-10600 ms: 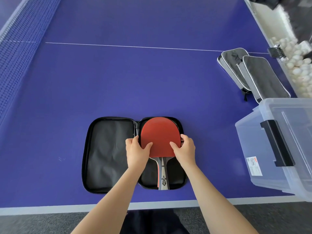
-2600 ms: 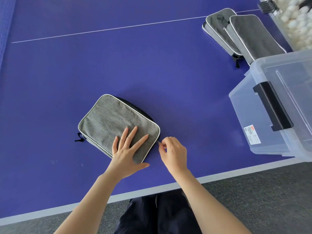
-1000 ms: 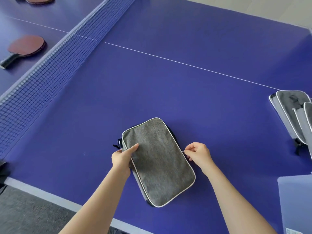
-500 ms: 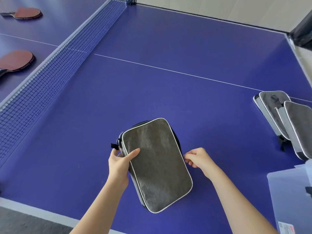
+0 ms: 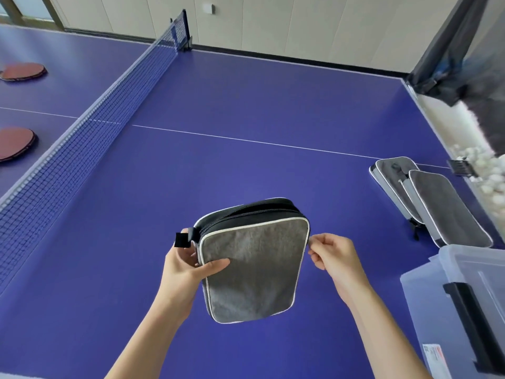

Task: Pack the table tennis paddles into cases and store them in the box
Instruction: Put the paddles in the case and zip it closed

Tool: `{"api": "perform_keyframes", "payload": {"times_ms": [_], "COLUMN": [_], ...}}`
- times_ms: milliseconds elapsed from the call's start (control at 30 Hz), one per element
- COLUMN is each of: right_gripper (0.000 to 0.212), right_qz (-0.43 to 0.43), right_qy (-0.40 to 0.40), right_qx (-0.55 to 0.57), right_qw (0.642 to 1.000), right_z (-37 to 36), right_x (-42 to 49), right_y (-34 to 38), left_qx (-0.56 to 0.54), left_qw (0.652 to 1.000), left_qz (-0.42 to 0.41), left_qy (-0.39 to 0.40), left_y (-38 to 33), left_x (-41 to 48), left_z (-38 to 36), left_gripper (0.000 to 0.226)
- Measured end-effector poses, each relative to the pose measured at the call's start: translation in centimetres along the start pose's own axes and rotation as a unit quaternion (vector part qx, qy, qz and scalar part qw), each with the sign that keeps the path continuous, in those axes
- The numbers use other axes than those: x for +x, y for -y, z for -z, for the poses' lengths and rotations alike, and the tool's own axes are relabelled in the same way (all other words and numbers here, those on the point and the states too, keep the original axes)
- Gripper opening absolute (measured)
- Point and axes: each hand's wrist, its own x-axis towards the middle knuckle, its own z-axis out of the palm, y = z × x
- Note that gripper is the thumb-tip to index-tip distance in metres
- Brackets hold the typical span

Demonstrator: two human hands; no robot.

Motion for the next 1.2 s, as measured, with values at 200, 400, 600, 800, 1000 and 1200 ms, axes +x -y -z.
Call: {"api": "perform_keyframes", "payload": {"times_ms": [200, 400, 600, 800, 1000, 1200], "right_gripper": [0.016, 0.016, 0.014, 0.015, 0.012, 0.009], "right_qz": [0.084, 0.184, 0.261, 0.285, 0.275, 0.278], "right_qy": [-0.059, -0.130, -0.163, -0.145, -0.106, -0.097], "right_qx": [0.013, -0.056, -0.098, -0.111, -0.108, -0.127], "right_qw": [0.995, 0.973, 0.946, 0.941, 0.949, 0.947], "right_z": [1.0, 0.9, -1.3, -4.9, -6.5, -5.6], "right_x": [-1.5, -3.2, -5.9, -8.1, -9.3, -9.2], "right_y": [2.8, 4.7, 6.3, 6.9, 6.4, 6.1], "left_qx": [0.083, 0.168, 0.257, 0.339, 0.353, 0.354], "left_qw": [0.996, 0.984, 0.960, 0.930, 0.924, 0.922], "left_qz": [-0.013, -0.057, -0.109, -0.138, -0.145, -0.155], "left_qy": [0.019, 0.019, 0.005, 0.004, 0.009, 0.017], "left_y": [-0.8, -2.4, -3.2, -2.8, -2.4, -2.3], "left_x": [-0.4, -0.9, -0.8, -0.7, -0.9, -1.2], "left_z": [-0.8, -2.0, -2.8, -4.1, -4.9, -5.8], "left_gripper": [0.061, 0.057, 0.052, 0.054, 0.047, 0.046]}}
